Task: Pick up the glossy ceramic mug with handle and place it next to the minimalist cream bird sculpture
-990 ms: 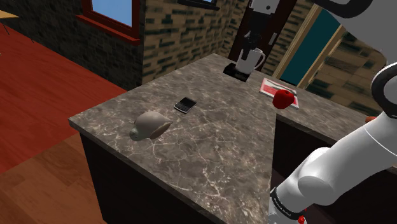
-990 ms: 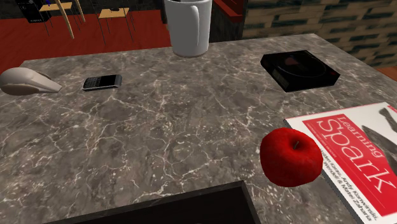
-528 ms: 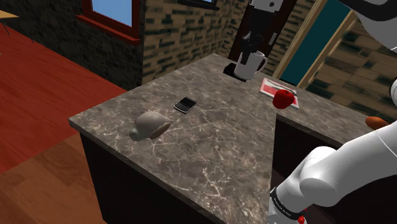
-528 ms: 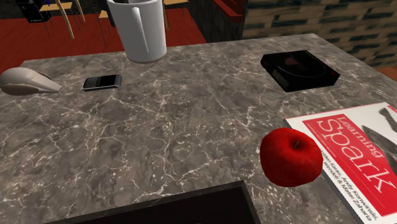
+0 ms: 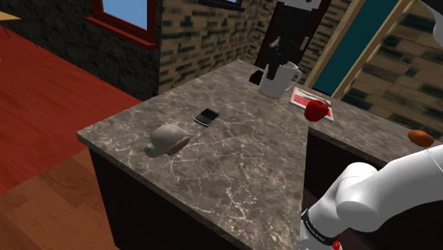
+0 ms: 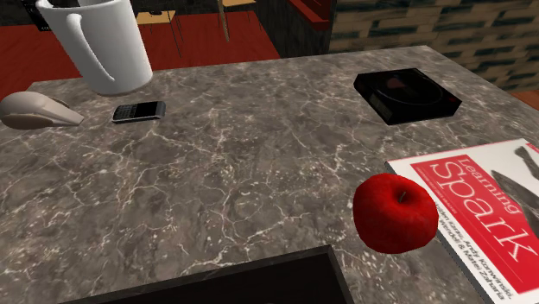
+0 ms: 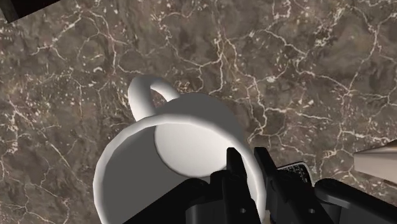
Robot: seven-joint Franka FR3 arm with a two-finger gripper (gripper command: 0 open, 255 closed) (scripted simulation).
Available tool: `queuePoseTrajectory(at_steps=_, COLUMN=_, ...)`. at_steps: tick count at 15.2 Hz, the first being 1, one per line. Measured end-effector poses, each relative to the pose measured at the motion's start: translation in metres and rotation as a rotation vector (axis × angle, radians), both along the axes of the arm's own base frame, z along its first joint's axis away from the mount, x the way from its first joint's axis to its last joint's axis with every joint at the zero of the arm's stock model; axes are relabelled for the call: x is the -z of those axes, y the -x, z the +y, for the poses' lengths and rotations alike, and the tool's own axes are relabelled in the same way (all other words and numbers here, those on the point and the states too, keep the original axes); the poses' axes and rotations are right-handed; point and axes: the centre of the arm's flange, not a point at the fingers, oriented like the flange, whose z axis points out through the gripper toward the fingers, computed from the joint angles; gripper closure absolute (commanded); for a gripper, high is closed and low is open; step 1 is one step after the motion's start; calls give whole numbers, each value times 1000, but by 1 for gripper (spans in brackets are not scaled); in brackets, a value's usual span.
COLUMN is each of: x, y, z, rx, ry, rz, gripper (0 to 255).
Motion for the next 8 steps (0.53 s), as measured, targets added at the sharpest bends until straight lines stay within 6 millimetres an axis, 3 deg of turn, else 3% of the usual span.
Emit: queuePoseTrajectory(at_steps=8, x=-7, y=51, z=89, rx=0, ry=1, rz=0, gripper=255)
